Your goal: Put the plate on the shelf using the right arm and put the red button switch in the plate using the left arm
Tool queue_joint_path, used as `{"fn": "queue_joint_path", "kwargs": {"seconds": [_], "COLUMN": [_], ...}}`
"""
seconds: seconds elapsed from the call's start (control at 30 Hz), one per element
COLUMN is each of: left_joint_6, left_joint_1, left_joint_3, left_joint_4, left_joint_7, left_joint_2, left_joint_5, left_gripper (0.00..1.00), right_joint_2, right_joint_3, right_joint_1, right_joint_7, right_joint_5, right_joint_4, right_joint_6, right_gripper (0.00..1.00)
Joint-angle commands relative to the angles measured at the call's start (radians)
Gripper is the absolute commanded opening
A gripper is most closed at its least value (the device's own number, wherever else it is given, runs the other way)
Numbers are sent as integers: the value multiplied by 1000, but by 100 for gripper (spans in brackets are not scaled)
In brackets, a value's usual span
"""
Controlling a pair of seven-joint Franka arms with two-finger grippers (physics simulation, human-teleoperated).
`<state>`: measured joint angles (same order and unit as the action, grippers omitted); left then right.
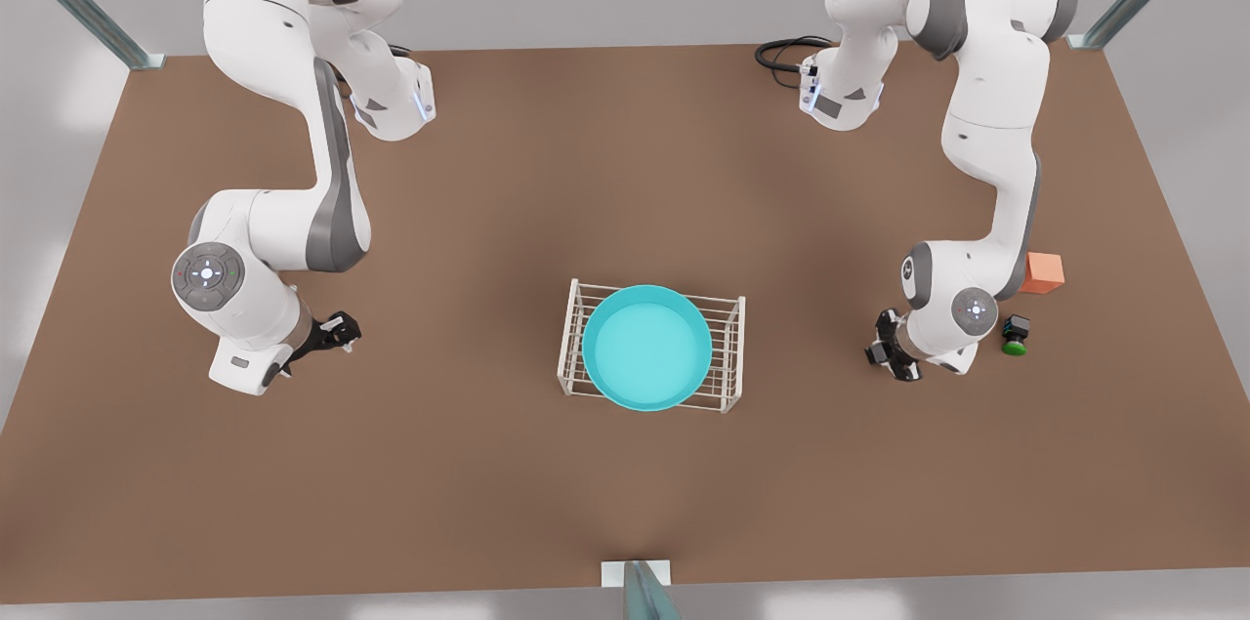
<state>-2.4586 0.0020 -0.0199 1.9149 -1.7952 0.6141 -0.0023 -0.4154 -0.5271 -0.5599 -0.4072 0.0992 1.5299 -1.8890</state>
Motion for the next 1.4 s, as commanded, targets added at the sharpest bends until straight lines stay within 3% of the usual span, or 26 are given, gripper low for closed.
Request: {"fn": "queue_joint_path", "kwargs": {"seconds": [0.0, 0.2, 0.37, 0.5, 0.6, 0.8, 1.03, 1.07, 1.27, 1.3, 1.37], "left_joint_6": [7, 38, 322, 328, 329, 231, 15, 15, 18, 70, 445], "left_joint_1": [1, 0, 0, -14, -111, -356, -372, -373, -376, -350, -134], "left_joint_3": [0, -15, -195, -359, -362, -364, -291, -291, -291, -287, -291], "left_joint_4": [-7, -53, -362, -416, -416, -415, -419, -419, -418, -415, -421], "left_joint_7": [-9, -12, -50, -108, -145, -213, -225, -222, -231, -176, 482], "left_joint_2": [-10, -27, -43, -142, -189, -143, -45, -47, -48, -74, -235], "left_joint_5": [2, -1, 5, 42, 42, 84, 159, 163, 185, 264, 150], "left_gripper": [39, 39, 40, 40, 40, 40, 40, 98, 100, 100, 100], "right_joint_2": [1, 1, 1, 1, 1, 1, 1, 1, 1, 0, 3], "right_joint_3": [-1, -1, -1, -1, -1, -1, -1, -1, -1, -1, -4], "right_joint_1": [0, 0, 0, 0, 0, 0, 0, 0, -2, -2, -2], "right_joint_7": [-5, -6, -7, -5, -5, -5, -5, -6, 4, -2, -4], "right_joint_5": [2, 1, 1, 2, 2, 2, 2, 2, 4, 27, 21], "right_joint_4": [-1, -1, -1, -1, -1, -7, -7, -7, -7, -7, -22], "right_joint_6": [1, 1, 1, 1, 1, 1, 1, 1, 1, 4, 19], "right_gripper": [100, 100, 100, 100, 100, 100, 100, 100, 100, 100, 100]}}
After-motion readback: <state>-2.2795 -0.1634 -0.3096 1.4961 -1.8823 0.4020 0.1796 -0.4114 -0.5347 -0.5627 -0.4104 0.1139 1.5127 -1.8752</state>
